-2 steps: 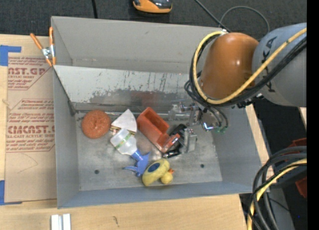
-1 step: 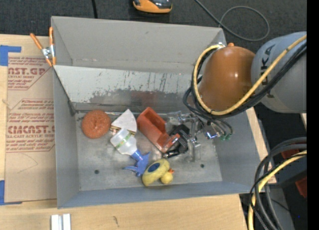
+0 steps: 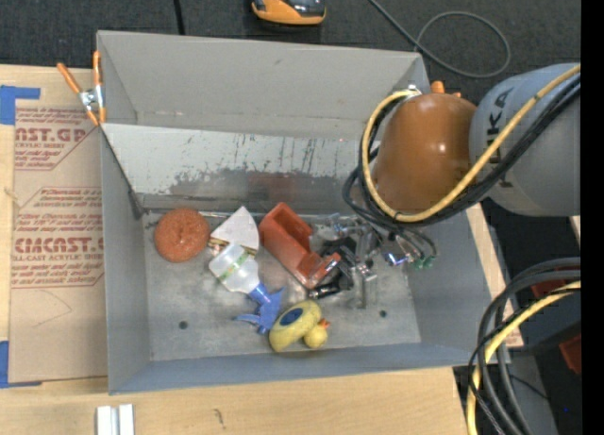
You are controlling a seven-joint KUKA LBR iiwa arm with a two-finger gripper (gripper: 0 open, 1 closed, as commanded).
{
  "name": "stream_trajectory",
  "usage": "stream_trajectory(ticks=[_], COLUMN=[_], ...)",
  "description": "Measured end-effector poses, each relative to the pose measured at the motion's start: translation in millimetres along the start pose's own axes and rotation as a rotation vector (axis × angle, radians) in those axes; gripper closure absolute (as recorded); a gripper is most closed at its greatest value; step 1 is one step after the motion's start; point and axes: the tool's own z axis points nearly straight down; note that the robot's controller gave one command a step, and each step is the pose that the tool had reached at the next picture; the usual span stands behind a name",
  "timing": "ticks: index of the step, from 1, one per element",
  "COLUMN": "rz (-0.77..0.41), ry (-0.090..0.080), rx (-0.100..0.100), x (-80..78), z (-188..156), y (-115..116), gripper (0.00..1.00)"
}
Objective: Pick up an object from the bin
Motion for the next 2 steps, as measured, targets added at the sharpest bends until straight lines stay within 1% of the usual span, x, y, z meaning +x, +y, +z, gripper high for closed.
stream_trajectory(ticks=[1,2], rz=[0.154,0.154], ry=[-0.005,-0.005], rx=[0.001,0.001], x=[1.8,1.8], z=[58.6,58.5], y=[25.0,25.0], gripper=[1.00,1.00])
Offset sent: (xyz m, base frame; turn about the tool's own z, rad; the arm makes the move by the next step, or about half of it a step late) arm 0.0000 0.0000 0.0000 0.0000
